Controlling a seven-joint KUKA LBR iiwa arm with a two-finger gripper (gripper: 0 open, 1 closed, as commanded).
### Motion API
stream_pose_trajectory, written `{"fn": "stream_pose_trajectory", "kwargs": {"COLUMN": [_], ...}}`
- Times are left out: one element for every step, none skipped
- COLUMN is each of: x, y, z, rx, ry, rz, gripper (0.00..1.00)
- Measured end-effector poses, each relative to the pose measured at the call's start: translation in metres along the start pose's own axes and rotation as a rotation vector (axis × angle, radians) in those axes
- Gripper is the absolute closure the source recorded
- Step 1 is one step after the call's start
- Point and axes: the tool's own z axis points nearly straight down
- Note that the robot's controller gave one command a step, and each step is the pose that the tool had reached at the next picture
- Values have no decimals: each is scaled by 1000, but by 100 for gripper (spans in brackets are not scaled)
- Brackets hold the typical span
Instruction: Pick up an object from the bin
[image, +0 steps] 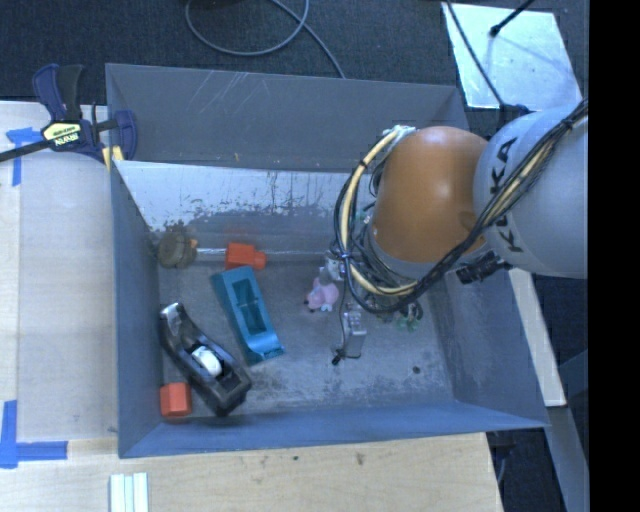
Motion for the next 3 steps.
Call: {"fn": "stream_pose_trajectory", "kwargs": {"x": [-2, -35, -63], "y": [0, -13, -15], "z": [-5, 43, 52], "rx": [-1, 0, 0], "ry": [-9, -13, -7], "rz": [2, -94, -282], "gripper": [0, 0, 0]}}
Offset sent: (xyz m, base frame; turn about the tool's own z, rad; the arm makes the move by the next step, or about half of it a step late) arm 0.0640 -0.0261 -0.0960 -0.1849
